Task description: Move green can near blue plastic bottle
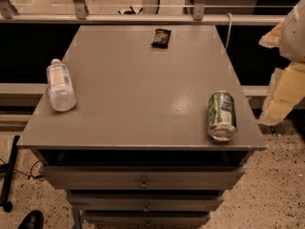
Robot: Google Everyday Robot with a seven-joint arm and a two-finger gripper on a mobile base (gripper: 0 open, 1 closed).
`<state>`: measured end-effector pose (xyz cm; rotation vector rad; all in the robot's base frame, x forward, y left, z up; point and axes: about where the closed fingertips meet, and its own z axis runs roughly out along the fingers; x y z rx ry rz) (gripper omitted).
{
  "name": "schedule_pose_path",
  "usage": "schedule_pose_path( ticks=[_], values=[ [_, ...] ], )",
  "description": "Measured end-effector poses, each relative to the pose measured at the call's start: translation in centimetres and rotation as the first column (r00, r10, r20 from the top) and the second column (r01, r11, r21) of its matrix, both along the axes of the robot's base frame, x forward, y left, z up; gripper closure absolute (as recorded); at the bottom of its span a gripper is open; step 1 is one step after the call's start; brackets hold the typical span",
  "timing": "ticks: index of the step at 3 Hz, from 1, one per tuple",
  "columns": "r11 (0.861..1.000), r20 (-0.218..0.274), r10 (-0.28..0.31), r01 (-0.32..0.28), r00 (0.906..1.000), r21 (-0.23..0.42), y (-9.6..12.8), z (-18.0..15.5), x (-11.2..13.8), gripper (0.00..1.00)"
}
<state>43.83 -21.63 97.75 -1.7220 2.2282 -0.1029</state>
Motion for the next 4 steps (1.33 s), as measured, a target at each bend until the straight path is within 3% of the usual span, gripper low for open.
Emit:
schedule_pose_path(
  ticks=[1, 2, 3, 4],
  values=[
    [1.000, 0.000, 0.000, 0.000, 1.0000, 0.000, 0.0, 0.0, 0.0, 0.00],
    [0.999, 0.003, -0.042, 0.042, 0.9991, 0.023, 0.4, -0.7, 0.7, 0.00],
    [0.990, 0.012, -0.141, 0.141, 0.9899, 0.031, 1.4, -2.6, 2.7, 0.00],
    [0.964, 0.027, -0.268, 0.267, 0.9632, 0.014, 2.2, -4.7, 5.0, 0.00]
  ],
)
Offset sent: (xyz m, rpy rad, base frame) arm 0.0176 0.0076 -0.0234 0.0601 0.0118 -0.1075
